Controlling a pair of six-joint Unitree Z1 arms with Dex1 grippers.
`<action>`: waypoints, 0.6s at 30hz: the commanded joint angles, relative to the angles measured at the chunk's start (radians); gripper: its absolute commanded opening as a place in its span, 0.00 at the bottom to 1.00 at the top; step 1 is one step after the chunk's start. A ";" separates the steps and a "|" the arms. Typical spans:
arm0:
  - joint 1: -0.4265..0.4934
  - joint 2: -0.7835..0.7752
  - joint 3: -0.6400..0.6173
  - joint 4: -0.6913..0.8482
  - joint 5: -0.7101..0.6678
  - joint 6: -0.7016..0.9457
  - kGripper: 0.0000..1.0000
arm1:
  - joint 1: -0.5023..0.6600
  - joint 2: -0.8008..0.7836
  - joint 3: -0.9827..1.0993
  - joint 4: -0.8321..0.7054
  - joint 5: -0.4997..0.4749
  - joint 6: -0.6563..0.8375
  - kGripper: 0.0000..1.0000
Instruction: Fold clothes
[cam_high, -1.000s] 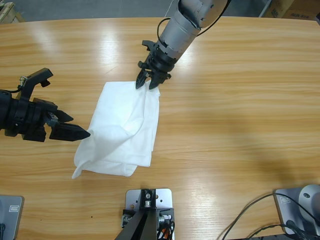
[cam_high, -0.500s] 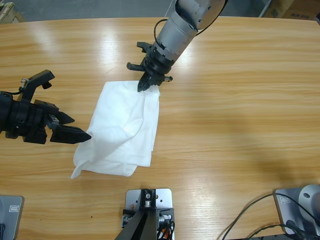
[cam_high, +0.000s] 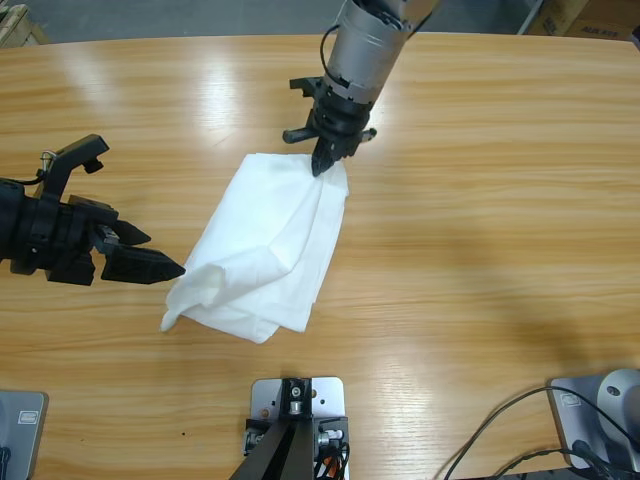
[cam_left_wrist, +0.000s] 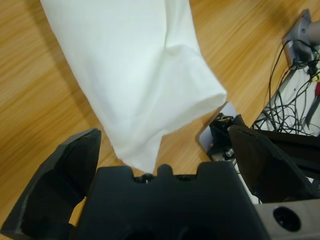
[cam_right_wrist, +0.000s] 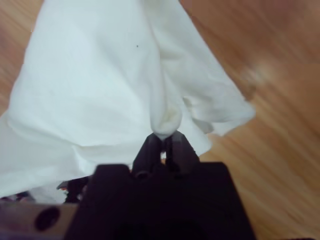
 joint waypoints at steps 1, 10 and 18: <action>-0.008 -0.003 -0.028 -0.008 -0.014 -0.030 0.95 | 0.011 0.137 -0.107 0.184 -0.121 -0.056 0.00; -0.008 -0.007 0.001 -0.007 0.009 -0.040 0.96 | 0.035 0.161 -0.110 0.265 -0.227 -0.041 0.63; -0.008 -0.015 -0.035 0.016 0.126 -0.080 0.93 | 0.099 -0.081 -0.047 0.324 -0.446 -0.019 1.00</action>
